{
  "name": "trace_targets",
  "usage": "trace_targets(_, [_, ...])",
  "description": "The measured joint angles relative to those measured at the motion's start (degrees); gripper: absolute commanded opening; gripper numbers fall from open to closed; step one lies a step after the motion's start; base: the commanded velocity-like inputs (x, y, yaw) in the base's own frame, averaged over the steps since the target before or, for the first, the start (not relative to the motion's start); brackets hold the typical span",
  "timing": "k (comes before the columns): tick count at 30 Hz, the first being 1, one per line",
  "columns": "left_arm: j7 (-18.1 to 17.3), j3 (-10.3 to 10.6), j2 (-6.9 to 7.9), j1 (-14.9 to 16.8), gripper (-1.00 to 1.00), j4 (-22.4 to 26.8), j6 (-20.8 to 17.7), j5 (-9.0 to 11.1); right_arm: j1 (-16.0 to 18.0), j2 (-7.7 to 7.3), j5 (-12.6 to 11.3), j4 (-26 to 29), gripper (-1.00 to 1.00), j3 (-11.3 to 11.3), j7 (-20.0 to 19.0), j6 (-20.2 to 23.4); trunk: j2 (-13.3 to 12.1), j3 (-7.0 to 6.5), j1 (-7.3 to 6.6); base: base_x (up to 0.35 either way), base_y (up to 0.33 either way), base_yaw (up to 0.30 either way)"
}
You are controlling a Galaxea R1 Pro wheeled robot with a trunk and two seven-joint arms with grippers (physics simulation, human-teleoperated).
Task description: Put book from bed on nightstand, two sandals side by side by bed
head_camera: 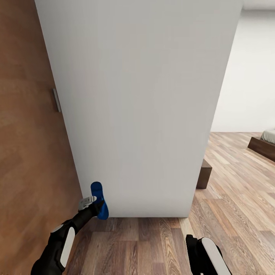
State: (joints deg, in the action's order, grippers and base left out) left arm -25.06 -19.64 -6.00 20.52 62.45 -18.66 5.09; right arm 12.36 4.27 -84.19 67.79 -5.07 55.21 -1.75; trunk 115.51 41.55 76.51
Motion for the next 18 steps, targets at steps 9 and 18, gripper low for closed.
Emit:
trace_targets(9, [6.9, 0.5, -0.22, 0.0, -1.0, -0.5, 6.3, 0.4, 0.0, 0.0, 0.0, 0.0, 1.0, 0.0, 0.0, 0.0, 3.6, 1.61, 1.98, 0.0, 0.0, 0.0])
trace_targets(18, [6.7, 0.8, -0.33, 0.0, -1.0, -1.7, 6.7, 0.4, 0.0, 0.0, 0.1, 0.0, 1.0, 0.0, 0.0, 0.0, 7.2, 3.23, 3.95, 0.0, 0.0, 0.0])
